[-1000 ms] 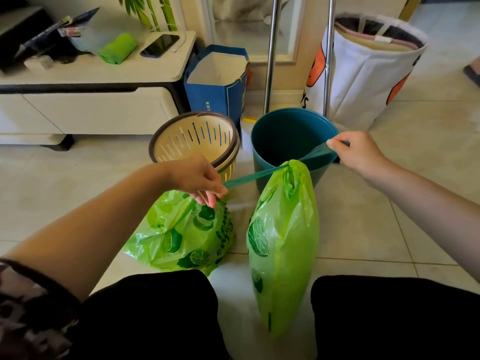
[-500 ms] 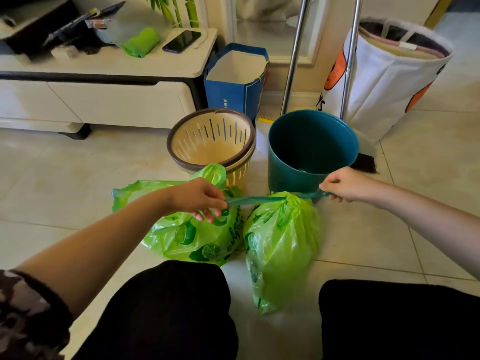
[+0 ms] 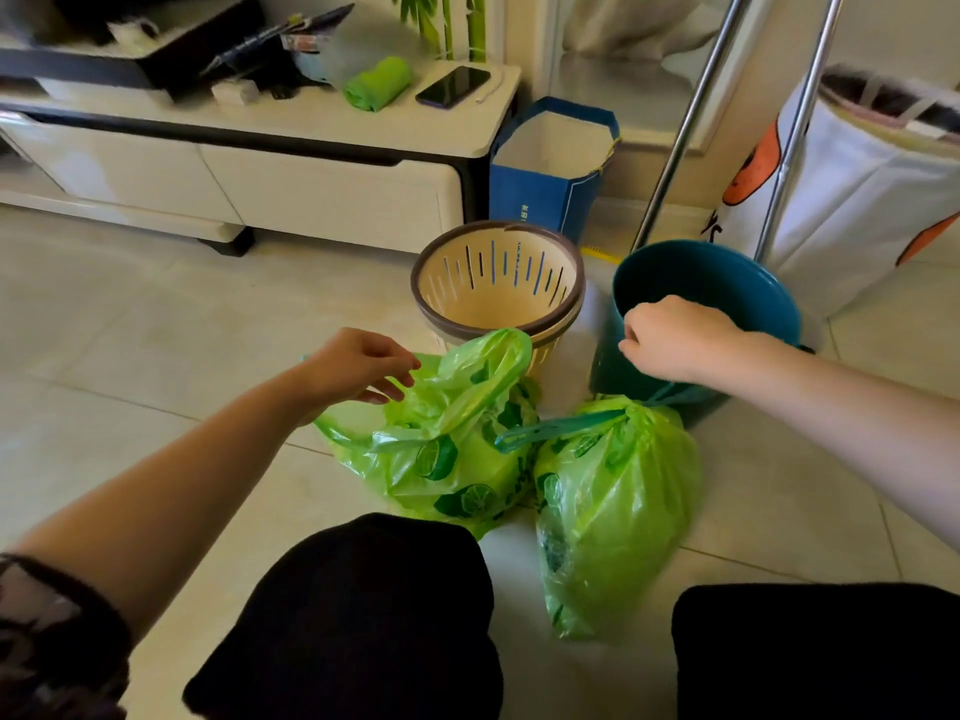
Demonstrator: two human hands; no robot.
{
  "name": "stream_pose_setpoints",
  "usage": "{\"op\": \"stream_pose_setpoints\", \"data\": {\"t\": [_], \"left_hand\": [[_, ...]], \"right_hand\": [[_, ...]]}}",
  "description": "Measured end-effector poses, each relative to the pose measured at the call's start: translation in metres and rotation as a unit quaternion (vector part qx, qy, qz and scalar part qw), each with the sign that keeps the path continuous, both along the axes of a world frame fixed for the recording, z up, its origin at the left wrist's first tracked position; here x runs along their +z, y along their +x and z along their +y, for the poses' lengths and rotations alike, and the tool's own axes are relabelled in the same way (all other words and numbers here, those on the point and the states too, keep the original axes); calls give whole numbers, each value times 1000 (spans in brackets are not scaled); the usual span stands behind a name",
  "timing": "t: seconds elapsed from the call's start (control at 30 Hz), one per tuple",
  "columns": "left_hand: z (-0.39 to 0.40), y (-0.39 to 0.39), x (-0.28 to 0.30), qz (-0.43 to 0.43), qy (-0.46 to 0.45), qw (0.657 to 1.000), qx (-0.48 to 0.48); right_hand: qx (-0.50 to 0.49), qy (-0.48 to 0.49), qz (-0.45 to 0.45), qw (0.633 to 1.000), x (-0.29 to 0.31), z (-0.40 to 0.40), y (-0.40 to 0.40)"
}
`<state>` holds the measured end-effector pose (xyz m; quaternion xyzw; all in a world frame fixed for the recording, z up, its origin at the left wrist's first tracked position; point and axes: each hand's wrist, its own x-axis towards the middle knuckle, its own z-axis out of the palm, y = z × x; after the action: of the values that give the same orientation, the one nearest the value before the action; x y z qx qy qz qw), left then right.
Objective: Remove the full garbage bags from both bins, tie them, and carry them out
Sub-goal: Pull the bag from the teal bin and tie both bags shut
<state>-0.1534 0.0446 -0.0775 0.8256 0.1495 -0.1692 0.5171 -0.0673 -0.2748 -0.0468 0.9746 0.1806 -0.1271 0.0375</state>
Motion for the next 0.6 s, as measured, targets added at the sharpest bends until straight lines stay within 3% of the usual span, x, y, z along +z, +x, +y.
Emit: {"op": "stream_pose_setpoints", "data": {"t": [0.07, 0.23, 0.47, 0.6], "left_hand": [[18, -2, -6, -2, 21, 999, 33], [57, 1, -30, -5, 62, 989, 134], [102, 16, -67, -31, 188, 943, 274], [109, 29, -85, -2, 192, 929, 315]], "right_hand": [[18, 32, 8, 999, -2, 21, 1], [-34, 174, 146, 973, -16, 69, 6], [-136, 224, 245, 933, -47, 89, 4], [-228, 310, 292, 876, -57, 86, 10]]}}
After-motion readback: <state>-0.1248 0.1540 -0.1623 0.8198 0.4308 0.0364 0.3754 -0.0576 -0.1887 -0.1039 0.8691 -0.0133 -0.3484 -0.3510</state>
